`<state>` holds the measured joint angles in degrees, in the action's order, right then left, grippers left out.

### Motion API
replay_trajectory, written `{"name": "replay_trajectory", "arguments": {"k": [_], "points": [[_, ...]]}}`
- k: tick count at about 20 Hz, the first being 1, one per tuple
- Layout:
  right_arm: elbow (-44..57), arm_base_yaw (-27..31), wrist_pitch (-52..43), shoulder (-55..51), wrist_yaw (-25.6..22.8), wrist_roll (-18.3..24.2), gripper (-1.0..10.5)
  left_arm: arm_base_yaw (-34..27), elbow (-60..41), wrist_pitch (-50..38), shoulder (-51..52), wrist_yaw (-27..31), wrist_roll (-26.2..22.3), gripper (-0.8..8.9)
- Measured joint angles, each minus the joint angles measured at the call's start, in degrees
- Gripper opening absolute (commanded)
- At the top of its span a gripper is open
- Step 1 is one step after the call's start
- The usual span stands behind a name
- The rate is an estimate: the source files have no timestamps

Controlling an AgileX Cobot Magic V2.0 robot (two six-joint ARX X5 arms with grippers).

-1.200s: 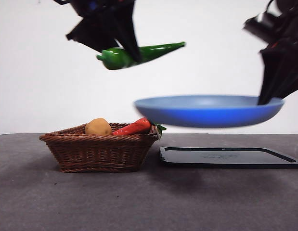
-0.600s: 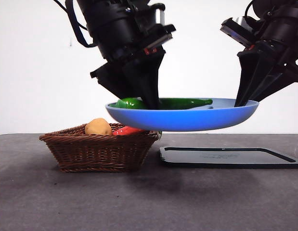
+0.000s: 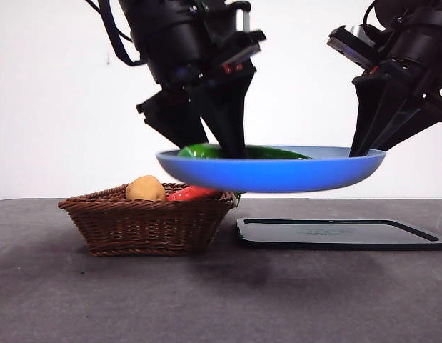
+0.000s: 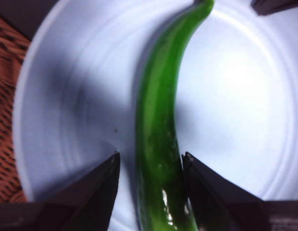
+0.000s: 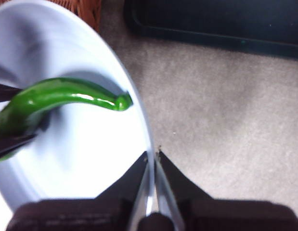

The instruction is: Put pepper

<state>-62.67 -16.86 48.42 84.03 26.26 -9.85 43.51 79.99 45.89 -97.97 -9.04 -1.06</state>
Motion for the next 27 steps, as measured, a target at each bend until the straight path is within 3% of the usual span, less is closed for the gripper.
{"name": "replay_trajectory", "arguments": {"k": [8,14,17,27], "points": [[0.0,1.4,-0.7,0.0,0.2,0.0,0.1,0.0,0.0,4.1,10.4,0.0,0.0,2.35],[0.0,11.5,-6.6,0.5,-0.1,-0.7,0.1,0.0,0.0,4.5,22.3,0.0,0.0,2.34],[-0.4,15.5,-11.3,4.2,-0.3,-2.8,0.1,0.0,0.0,4.5,27.0,0.0,0.0,2.34],[-11.3,18.7,-16.1,22.8,-1.2,-5.2,0.1,0.0,0.0,4.2,30.6,-0.1,2.2,2.34]]}}
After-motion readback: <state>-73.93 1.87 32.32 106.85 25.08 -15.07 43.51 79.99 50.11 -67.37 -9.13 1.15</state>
